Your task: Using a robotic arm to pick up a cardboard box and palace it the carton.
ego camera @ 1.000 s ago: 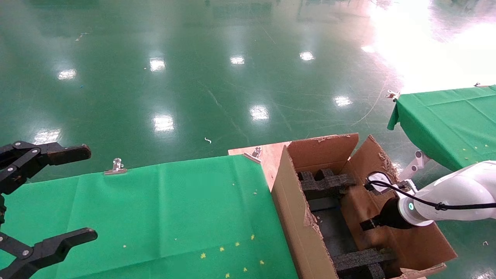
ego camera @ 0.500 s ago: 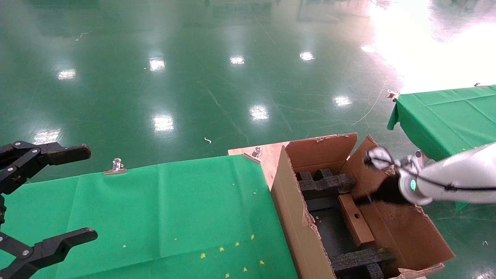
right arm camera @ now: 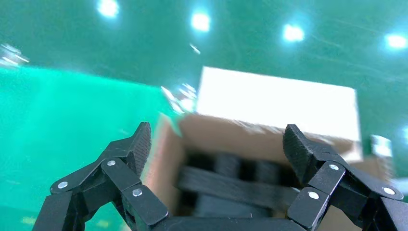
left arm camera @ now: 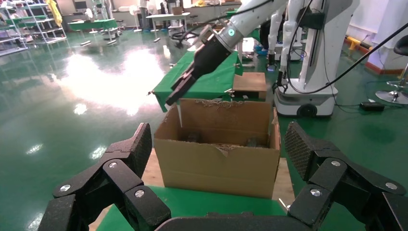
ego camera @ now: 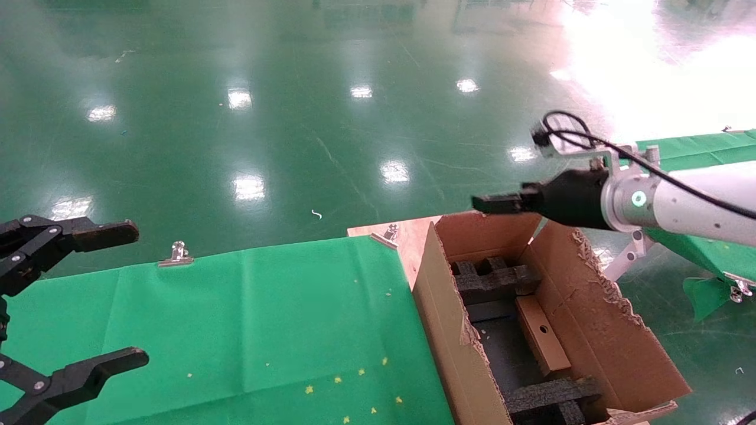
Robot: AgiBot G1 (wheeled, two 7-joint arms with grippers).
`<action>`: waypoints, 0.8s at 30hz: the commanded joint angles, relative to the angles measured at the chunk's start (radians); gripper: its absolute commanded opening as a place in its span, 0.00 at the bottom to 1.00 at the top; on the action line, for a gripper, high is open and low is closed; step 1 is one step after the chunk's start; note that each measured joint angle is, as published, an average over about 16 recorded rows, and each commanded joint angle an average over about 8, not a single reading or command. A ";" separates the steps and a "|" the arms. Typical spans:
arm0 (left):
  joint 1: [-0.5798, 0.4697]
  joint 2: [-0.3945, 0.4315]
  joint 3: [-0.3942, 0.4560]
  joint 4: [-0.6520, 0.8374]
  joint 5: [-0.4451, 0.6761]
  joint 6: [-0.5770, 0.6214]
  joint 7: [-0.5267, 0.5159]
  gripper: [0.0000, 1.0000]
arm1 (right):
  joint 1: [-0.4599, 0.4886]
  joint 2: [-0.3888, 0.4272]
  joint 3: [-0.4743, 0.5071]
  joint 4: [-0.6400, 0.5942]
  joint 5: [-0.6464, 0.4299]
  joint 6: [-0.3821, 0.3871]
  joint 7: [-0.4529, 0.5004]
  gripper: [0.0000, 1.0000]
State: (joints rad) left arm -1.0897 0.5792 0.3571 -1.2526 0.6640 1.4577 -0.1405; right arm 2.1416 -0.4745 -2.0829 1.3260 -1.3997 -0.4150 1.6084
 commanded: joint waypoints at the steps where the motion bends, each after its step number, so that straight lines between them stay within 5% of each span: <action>1: 0.000 0.000 0.000 0.000 0.000 0.000 0.000 1.00 | 0.012 0.016 0.024 0.037 0.044 0.008 -0.014 1.00; 14: 0.000 0.000 0.000 0.000 0.000 0.000 0.000 1.00 | -0.007 0.020 0.083 0.041 0.125 -0.031 -0.055 1.00; 24: 0.000 0.000 0.000 0.000 0.000 0.000 0.000 1.00 | -0.166 -0.003 0.342 0.030 0.208 -0.189 -0.260 1.00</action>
State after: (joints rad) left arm -1.0896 0.5790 0.3572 -1.2524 0.6640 1.4575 -0.1403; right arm 1.9751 -0.4775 -1.7400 1.3555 -1.1915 -0.6045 1.3476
